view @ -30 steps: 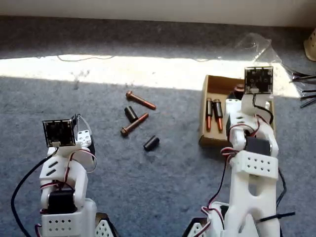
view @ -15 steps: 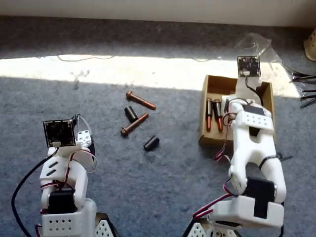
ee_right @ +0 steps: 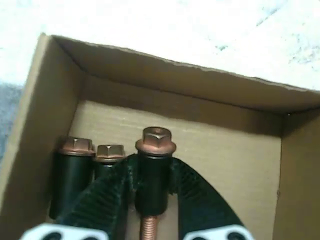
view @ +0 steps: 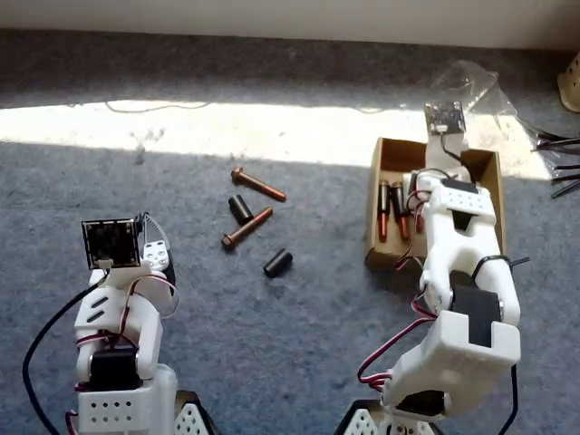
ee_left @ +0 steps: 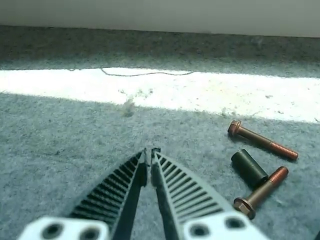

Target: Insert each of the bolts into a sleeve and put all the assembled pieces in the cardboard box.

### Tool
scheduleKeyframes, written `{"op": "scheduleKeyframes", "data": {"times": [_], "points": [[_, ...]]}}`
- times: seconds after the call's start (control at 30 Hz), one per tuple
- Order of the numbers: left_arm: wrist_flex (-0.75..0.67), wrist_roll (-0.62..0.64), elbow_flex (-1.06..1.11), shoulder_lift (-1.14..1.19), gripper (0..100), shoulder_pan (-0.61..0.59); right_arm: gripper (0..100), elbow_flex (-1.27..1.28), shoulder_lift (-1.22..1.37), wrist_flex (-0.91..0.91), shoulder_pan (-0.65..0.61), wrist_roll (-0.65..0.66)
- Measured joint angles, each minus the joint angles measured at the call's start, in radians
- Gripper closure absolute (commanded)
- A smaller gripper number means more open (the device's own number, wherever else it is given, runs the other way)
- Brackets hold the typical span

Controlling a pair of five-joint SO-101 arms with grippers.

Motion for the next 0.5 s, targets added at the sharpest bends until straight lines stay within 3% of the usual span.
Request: {"op": "scheduleKeyframes", "data": {"times": [0.2, 0.5], "points": [[0.0, 0.0, 0.0, 0.0, 97, 0.0, 85.6, 0.0, 0.0, 0.0, 0.0, 0.035], [0.0, 0.0, 0.0, 0.0, 97, 0.0, 84.7, -0.008, 0.0, 0.012, 0.0, 0.038]]}}
